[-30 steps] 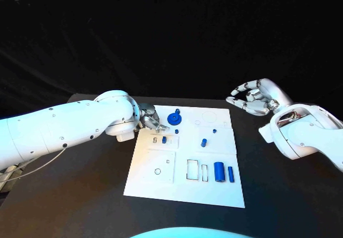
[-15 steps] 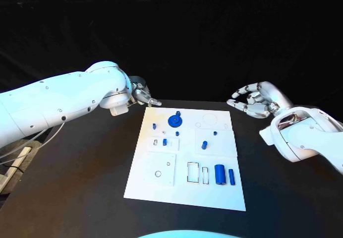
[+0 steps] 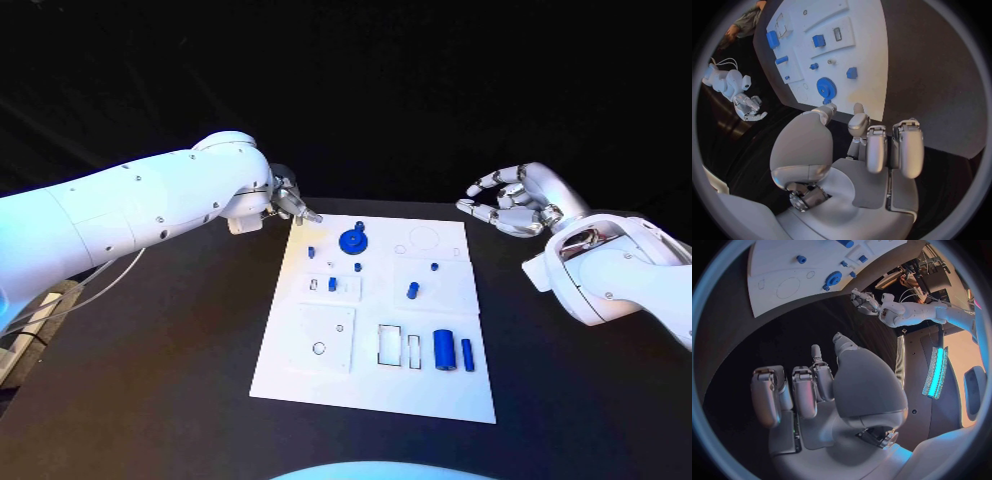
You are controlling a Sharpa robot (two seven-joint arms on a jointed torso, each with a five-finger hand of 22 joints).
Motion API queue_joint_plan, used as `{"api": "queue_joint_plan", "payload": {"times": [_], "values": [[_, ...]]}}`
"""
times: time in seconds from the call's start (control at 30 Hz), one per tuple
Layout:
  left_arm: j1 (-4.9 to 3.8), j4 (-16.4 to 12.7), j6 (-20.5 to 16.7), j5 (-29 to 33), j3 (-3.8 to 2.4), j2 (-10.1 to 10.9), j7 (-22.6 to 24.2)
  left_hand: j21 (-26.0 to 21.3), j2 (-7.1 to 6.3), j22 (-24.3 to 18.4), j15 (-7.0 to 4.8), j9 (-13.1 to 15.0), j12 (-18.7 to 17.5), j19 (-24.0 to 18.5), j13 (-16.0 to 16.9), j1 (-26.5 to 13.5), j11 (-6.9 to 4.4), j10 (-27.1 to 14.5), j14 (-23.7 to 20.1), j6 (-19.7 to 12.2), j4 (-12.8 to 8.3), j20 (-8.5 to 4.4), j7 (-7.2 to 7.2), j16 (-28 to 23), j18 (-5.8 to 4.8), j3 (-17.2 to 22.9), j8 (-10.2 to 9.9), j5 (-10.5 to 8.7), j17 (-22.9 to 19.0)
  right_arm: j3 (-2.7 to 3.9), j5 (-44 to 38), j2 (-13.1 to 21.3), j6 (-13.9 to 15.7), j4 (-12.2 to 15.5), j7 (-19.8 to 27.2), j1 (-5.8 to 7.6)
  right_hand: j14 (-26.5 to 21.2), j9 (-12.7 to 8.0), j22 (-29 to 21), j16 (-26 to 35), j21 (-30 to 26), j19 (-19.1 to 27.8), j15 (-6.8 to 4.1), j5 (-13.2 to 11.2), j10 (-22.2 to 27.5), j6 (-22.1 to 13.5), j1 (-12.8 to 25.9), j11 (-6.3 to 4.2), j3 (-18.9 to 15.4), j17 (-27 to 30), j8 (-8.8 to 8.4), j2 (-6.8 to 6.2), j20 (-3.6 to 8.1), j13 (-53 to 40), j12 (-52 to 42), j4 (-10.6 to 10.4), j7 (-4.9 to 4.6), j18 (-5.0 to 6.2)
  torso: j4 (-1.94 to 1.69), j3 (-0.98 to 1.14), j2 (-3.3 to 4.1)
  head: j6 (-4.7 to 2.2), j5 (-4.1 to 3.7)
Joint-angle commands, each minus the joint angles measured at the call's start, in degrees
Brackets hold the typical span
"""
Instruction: Assemble the parts on the task board
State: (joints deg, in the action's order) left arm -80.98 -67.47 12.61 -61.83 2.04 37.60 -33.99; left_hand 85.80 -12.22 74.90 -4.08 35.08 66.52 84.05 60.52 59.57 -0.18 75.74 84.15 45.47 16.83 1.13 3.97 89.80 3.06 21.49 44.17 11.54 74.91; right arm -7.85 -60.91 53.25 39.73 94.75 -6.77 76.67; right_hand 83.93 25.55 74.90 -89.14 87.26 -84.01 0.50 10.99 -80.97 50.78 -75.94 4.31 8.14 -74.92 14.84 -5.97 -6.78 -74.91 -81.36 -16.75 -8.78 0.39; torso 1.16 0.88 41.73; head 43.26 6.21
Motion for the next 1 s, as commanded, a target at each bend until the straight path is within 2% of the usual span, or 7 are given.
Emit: {"api": "queue_joint_plan", "payload": {"times": [0.03,0.27,0.57,1.0], "values": [[0.57,1.2,3.6,0.1,0.21,-0.9,1.1,0.0,0.43,5.8,0.40,-0.1,-0.2,1.6,-0.1,0.1,0.02,-0.4,5.8,-0.3,0.0,0.54,0.14,0.2,-1.04,-0.5,-0.3,0.00,15.1,0.01,-0.8,-0.1,-0.2,0.1,0.2,-0.06,5.2,0.1,13.1,0.4,-0.1,-4.1,-0.41,-0.4,0.0,-0.2,0.5,-0.16,-0.2,-11.6,0.31,-0.03,0.57,-5.0,0.3,0.0,0.00,0.42,0.07,0.00,-0.01,0.02,0.10],[1.37,1.9,4.4,0.7,0.55,-1.8,1.3,-0.1,0.79,5.8,0.50,-0.4,-0.2,1.5,-0.2,-0.3,0.12,-0.5,5.8,-0.2,0.0,0.64,0.23,0.2,-1.03,-1.1,-0.5,-0.12,15.1,0.01,-0.8,-0.1,-0.2,0.1,0.2,-0.10,5.2,0.1,13.1,0.4,-0.1,-4.1,-0.41,-0.4,0.0,-0.2,0.5,-0.16,-0.2,-11.6,0.31,-0.03,0.57,-5.0,0.3,0.0,0.00,0.42,-0.05,0.04,-0.08,0.11,0.18],[1.67,1.2,6.3,0.8,0.70,-1.6,1.1,-0.1,1.09,5.8,0.52,-0.5,-0.3,1.5,-0.3,-0.1,0.13,-0.6,5.8,-0.1,-0.1,0.68,0.24,0.2,-1.03,-1.1,-0.6,-0.06,15.1,0.01,-0.9,-0.2,-0.2,0.1,0.2,-0.12,5.2,0.1,13.1,0.3,-0.2,-4.1,-0.41,-0.3,0.0,-0.3,0.6,-0.17,-0.3,-11.6,0.37,0.05,0.58,-5.0,0.3,0.1,0.01,0.43,-0.05,0.08,-0.13,0.18,0.36],[2.15,1.5,6.9,0.8,0.85,-1.7,1.1,-0.1,1.71,5.8,0.59,-0.9,-0.3,1.5,-0.3,0.9,0.19,-0.7,5.8,0.0,-0.2,0.77,0.30,0.2,-1.03,-1.1,-0.8,0.04,15.1,0.01,-0.9,-0.3,-0.2,0.1,0.2,-0.13,5.2,0.1,13.1,0.4,-0.2,-4.1,-0.42,-0.2,0.0,-0.3,0.6,-0.17,-0.3,-11.6,0.40,0.09,0.58,-5.0,0.3,0.1,0.01,0.44,-0.03,0.08,-0.09,0.24,0.45]]}}
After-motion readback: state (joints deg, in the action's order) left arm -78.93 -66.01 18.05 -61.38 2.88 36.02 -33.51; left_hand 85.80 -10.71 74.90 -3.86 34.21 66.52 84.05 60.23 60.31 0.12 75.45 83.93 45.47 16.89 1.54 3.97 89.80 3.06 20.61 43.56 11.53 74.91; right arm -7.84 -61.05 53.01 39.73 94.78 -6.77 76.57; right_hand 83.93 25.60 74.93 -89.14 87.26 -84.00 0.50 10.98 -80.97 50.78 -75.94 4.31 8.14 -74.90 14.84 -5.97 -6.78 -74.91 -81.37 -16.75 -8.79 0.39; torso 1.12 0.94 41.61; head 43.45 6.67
